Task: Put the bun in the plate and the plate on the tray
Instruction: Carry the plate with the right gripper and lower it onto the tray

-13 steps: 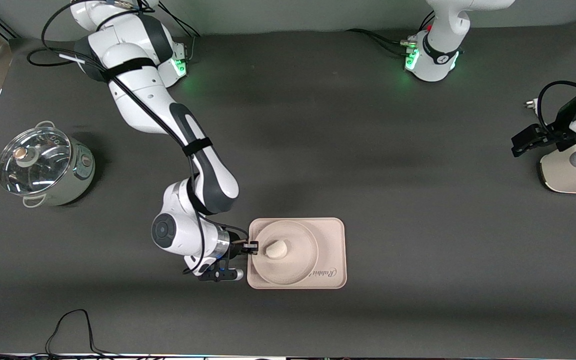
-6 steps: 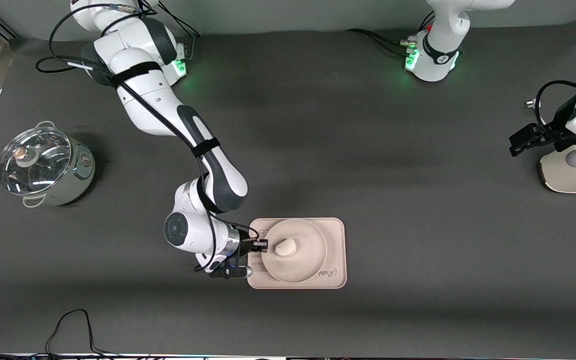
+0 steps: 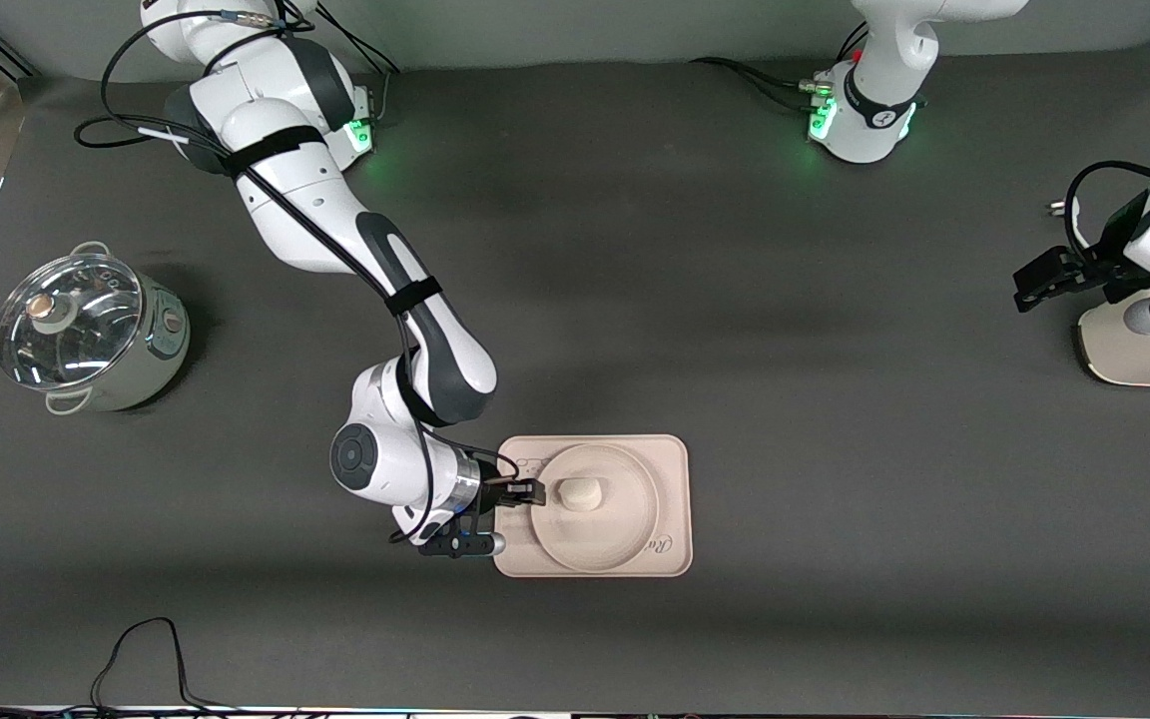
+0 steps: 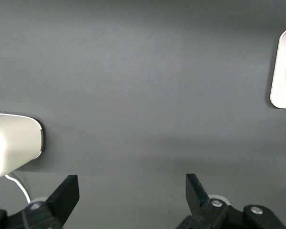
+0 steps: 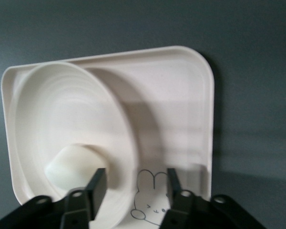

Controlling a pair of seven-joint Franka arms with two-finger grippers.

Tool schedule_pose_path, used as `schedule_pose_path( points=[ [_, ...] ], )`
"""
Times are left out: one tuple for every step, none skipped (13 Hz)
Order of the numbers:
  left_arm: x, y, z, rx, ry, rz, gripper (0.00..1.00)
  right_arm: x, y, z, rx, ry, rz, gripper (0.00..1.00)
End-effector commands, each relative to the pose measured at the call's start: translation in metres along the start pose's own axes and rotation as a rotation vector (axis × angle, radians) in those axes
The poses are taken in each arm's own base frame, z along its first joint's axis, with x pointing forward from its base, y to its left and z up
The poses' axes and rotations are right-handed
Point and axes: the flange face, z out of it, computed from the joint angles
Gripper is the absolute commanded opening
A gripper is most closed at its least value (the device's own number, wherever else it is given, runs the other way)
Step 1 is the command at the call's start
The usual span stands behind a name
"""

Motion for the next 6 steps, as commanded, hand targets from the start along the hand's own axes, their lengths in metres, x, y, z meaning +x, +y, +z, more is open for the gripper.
schedule_pose_path(
  points=[
    [-0.004, 0.001, -0.003, -0.001, 0.005, 0.013, 1.0, 0.008, -0.02, -0.032, 0.039, 0.04, 0.02, 1.0],
    [-0.004, 0.001, -0.003, -0.001, 0.005, 0.014, 1.0, 0.013, -0.022, -0.053, 0.04, 0.06, 0.015, 1.0],
    [-0.004, 0.001, -0.003, -0.001, 0.007, 0.014, 1.0, 0.01, -0.026, -0.071, 0.035, 0.047, 0.012, 1.0],
    [-0.003, 0.001, -0.003, -0.001, 0.007, 0.016, 1.0, 0.006, -0.027, -0.104, 0.004, 0.036, 0.001, 1.0],
    [-0.003, 0.001, -0.004, -0.001, 0.007, 0.016, 1.0, 0.001, -0.027, -0.133, -0.033, 0.012, -0.021, 1.0],
    [-0.002, 0.001, -0.003, 0.0, 0.004, 0.014, 1.0, -0.005, -0.03, -0.163, -0.07, -0.02, -0.042, 1.0]
  ],
)
